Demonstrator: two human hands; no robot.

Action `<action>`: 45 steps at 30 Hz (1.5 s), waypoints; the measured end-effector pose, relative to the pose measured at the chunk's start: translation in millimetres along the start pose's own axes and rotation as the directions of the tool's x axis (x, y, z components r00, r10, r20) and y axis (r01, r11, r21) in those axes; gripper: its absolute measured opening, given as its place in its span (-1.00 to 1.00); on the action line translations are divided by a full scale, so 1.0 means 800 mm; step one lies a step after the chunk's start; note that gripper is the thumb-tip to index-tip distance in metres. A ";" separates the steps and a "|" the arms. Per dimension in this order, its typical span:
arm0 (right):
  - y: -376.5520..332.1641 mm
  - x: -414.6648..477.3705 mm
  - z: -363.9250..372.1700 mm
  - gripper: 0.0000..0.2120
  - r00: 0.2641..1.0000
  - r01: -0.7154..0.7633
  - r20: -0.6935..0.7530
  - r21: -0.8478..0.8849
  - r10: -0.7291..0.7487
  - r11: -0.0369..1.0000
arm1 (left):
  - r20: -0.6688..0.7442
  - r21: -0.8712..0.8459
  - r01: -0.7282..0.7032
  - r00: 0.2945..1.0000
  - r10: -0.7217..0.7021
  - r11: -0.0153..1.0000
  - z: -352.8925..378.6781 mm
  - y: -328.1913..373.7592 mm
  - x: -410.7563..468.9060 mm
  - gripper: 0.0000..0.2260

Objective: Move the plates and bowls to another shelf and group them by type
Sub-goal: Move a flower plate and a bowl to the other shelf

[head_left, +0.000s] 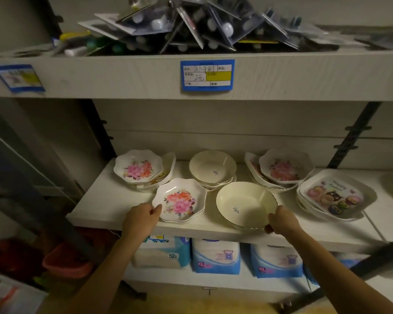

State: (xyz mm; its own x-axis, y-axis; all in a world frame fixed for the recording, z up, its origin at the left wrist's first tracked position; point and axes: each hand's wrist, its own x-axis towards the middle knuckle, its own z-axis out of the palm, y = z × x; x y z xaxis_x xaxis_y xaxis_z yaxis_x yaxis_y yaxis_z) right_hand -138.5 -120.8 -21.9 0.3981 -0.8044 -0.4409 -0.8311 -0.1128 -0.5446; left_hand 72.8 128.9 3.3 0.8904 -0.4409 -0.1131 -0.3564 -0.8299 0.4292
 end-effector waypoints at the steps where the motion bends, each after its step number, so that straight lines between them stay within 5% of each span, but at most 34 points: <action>1: 0.002 -0.004 -0.003 -0.74 1.000 0.022 -0.010 0.007 -0.022 1.000 | 0.010 0.016 0.023 1.000 -0.023 1.000 0.002 -0.002 0.005 -0.59; 14: 0.021 -0.051 -0.026 -0.84 0.990 0.133 -0.055 0.079 -0.128 0.988 | 0.183 0.093 0.118 0.974 -0.133 0.989 0.019 -0.005 0.061 -0.74; 20: 0.017 -0.060 -0.022 -0.92 0.988 0.143 -0.057 0.039 -0.140 0.989 | 0.293 -0.069 0.212 0.938 -0.183 0.975 0.018 -0.002 0.065 -0.89; 26: 0.013 -0.067 -0.025 -0.90 0.991 0.122 -0.061 0.072 -0.118 0.990 | 0.257 -0.227 0.246 0.949 -0.185 0.942 0.014 -0.007 0.065 -0.83; 32: 0.011 -0.076 -0.028 -0.85 0.995 0.093 -0.055 0.118 -0.087 0.989 | 0.360 -0.582 0.387 0.911 -0.200 0.716 0.002 -0.004 0.055 -0.88; 40: 0.024 -0.107 -0.054 -0.65 0.990 0.110 -0.102 0.157 -0.094 0.981 | 0.304 -0.682 0.249 0.952 -0.043 0.688 -0.034 0.011 0.017 -0.78; 45: 0.053 -0.139 -0.074 -0.70 0.986 0.086 -0.160 0.203 -0.054 0.975 | 0.271 -0.637 0.110 0.958 0.089 0.763 -0.037 0.033 -0.001 -0.83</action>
State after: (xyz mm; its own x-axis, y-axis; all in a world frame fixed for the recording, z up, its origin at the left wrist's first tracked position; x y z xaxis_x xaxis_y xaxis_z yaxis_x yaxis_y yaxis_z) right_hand -240.8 -70.9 46.2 0.3748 -0.8802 -0.2912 -0.6977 -0.0609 -0.7138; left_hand 70.9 117.5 40.9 0.7450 -0.5889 -0.3132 0.0061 -0.4634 0.8861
